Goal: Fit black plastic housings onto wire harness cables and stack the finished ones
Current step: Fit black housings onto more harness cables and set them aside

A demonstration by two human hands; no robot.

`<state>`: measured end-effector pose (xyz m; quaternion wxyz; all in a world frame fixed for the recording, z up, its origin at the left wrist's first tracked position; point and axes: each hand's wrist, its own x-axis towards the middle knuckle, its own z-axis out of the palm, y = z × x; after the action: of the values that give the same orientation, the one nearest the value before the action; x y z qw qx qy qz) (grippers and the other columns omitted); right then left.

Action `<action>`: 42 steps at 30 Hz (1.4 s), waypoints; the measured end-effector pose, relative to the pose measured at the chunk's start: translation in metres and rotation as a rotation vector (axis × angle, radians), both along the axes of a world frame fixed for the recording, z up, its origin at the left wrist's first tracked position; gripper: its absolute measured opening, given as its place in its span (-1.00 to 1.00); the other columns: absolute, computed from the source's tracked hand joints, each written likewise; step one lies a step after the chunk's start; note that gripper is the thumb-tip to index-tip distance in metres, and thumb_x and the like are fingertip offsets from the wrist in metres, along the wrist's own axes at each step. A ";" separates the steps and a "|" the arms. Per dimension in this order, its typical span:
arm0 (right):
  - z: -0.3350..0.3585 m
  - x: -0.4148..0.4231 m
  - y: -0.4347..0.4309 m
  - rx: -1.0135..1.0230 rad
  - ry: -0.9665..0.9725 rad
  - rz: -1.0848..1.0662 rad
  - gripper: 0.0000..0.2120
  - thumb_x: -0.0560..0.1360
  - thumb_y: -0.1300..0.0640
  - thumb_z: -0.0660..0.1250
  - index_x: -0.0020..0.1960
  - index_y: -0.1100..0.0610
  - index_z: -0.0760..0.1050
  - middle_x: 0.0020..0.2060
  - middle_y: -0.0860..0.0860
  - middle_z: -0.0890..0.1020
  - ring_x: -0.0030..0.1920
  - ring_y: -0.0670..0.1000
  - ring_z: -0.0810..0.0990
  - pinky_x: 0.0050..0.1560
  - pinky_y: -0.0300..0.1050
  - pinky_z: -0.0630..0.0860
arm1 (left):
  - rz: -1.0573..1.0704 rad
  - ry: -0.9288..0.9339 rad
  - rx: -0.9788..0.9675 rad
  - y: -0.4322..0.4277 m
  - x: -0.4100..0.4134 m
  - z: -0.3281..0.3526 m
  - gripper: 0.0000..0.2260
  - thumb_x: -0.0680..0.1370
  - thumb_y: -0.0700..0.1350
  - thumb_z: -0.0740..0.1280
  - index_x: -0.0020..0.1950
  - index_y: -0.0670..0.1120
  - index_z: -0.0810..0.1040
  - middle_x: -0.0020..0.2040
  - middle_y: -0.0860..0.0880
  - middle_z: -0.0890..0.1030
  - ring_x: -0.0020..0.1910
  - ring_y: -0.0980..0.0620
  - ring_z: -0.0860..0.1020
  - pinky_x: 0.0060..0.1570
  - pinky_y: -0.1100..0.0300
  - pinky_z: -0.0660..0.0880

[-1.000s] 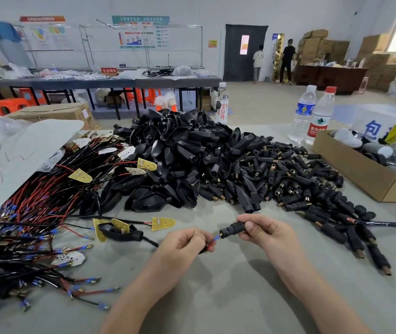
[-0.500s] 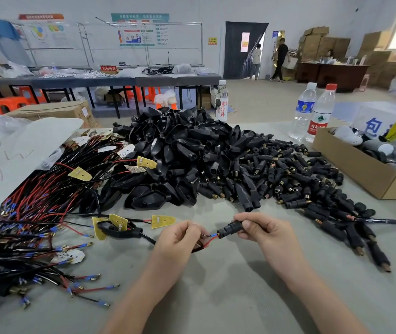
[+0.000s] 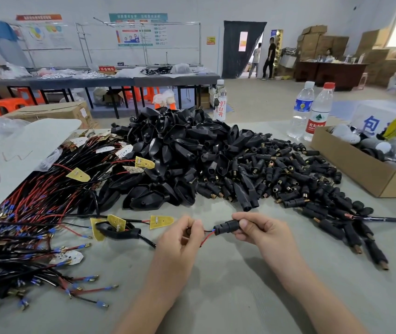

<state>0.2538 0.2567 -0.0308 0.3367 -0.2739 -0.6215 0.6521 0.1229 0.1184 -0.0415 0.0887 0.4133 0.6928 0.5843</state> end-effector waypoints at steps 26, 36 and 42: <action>-0.008 -0.005 0.003 -0.189 0.047 0.049 -0.81 0.55 0.35 0.34 0.00 0.15 0.69 -0.14 0.16 0.74 -0.14 0.00 0.73 -0.09 -0.30 0.62 | -0.025 -0.032 -0.015 0.000 -0.001 -0.005 -0.79 0.53 0.18 0.31 -0.05 0.05 0.49 -0.35 -0.03 0.62 -0.33 -0.18 0.57 -0.20 -0.27 0.57; -0.005 -0.001 0.004 -0.254 0.116 0.105 -0.83 0.44 0.24 0.42 0.02 0.17 0.70 -0.04 0.14 0.74 -0.05 0.00 0.73 -0.09 -0.32 0.61 | -0.076 0.054 -0.140 -0.003 0.000 -0.003 -0.80 0.51 0.16 0.23 -0.08 0.05 0.43 -0.39 -0.11 0.57 -0.40 -0.13 0.56 -0.30 -0.16 0.49; -0.006 -0.003 -0.002 -0.239 0.129 0.201 -0.78 0.36 0.15 0.48 0.00 0.05 0.72 -0.02 0.15 0.74 -0.01 0.04 0.73 -0.04 -0.31 0.59 | -0.021 -0.094 -0.108 0.001 -0.004 -0.010 -0.80 0.66 -0.08 0.23 -0.16 0.10 0.37 -0.13 0.09 0.68 -0.31 0.02 0.68 -0.24 0.05 0.57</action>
<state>0.2507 0.2544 -0.0367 0.2740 -0.2059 -0.5409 0.7681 0.1186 0.1194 -0.0514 0.1492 0.3872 0.7141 0.5638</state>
